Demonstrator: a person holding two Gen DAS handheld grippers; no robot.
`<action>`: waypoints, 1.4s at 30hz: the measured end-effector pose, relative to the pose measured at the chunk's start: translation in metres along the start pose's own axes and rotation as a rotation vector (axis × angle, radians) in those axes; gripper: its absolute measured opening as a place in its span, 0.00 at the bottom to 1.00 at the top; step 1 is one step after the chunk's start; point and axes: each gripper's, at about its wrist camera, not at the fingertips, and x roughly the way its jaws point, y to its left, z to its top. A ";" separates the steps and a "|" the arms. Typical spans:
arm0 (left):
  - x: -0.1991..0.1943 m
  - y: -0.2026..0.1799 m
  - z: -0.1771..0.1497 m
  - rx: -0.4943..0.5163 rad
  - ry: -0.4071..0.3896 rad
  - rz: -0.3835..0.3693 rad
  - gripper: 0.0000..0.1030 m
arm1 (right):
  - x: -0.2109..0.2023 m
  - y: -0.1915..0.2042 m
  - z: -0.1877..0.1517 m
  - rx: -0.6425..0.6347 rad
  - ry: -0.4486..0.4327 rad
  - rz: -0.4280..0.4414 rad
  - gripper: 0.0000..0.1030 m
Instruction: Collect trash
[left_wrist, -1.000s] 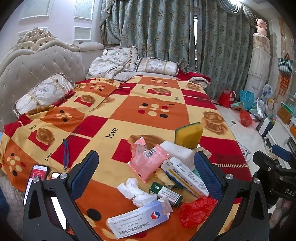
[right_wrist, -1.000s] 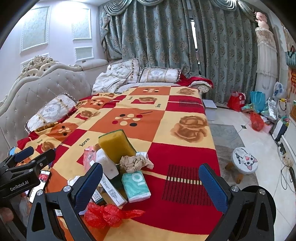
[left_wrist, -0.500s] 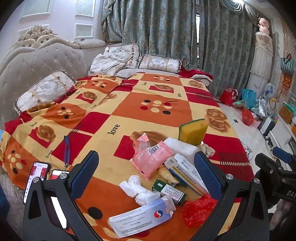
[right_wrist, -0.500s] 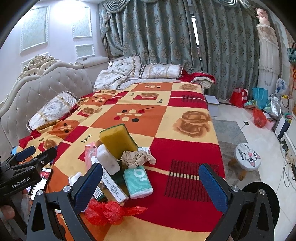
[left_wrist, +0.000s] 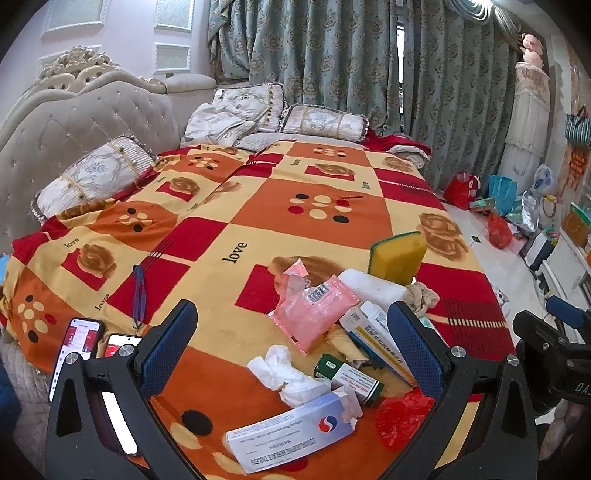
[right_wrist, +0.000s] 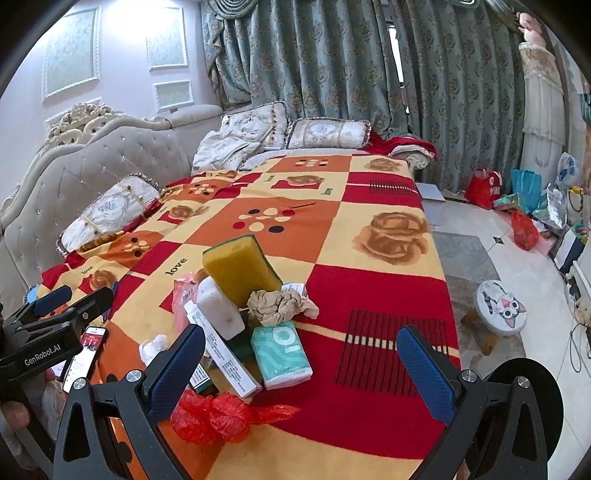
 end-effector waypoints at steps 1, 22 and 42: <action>0.001 0.001 0.000 0.001 0.002 0.002 0.99 | 0.000 0.000 0.000 0.000 0.001 0.001 1.00; 0.011 0.046 -0.044 0.090 0.183 -0.059 0.99 | 0.035 0.019 -0.038 -0.039 0.183 0.235 0.86; 0.063 0.019 -0.105 0.374 0.360 -0.178 0.94 | 0.069 0.038 -0.071 -0.082 0.261 0.325 0.39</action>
